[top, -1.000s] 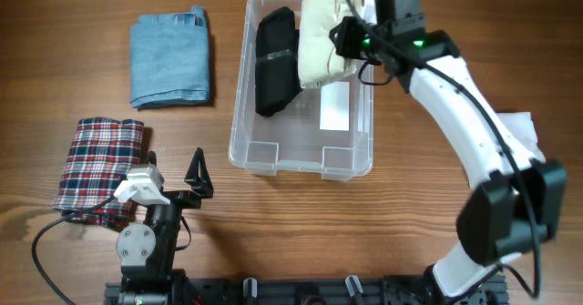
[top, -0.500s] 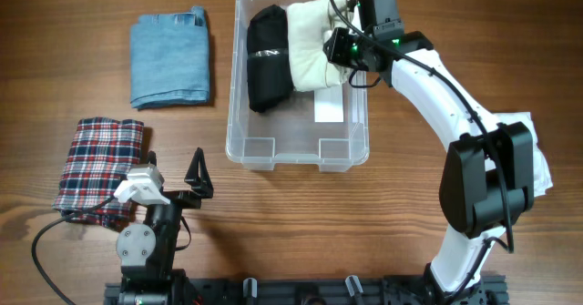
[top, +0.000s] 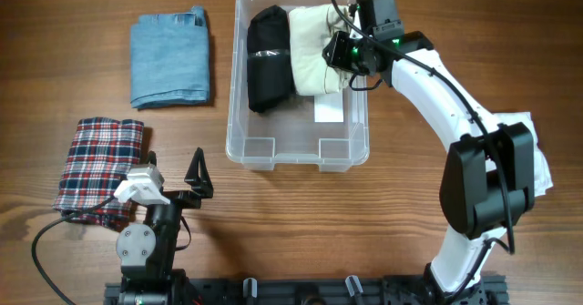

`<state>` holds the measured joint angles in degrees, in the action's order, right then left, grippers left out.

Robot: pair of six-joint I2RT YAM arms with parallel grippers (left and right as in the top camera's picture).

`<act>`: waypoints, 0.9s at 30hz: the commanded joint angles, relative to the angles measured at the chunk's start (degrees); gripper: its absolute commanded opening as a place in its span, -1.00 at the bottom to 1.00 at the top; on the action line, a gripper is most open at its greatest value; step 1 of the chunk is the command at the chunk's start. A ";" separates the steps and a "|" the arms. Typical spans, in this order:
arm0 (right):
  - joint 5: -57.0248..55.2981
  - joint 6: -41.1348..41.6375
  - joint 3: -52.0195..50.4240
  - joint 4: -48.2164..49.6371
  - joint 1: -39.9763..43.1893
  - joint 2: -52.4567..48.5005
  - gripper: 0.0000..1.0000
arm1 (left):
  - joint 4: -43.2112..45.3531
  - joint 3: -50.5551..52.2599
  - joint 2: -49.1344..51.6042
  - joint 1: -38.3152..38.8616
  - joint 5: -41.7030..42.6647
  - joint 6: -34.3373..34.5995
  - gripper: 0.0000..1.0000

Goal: Pack container
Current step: 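Place the cream cloth in the bin beside the black garment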

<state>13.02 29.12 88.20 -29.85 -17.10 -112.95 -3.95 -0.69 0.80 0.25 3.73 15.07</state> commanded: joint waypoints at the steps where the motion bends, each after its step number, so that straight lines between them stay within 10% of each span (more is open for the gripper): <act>1: -2.91 0.83 0.74 -0.70 -0.35 3.02 0.02 | -0.20 0.37 -0.42 -0.42 -0.74 -1.18 1.00; 17: -16.37 -5.95 7.54 -6.08 -3.72 7.52 0.25 | -0.20 0.35 -0.42 -0.42 -0.74 -1.18 0.99; 27: -24.41 -9.05 7.52 -6.21 -5.99 4.31 -0.91 | -0.20 0.35 -0.42 -0.42 -0.74 -1.20 1.00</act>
<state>-8.23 21.67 94.78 -35.79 -22.55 -106.54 -3.95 -0.69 0.80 0.25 3.73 15.07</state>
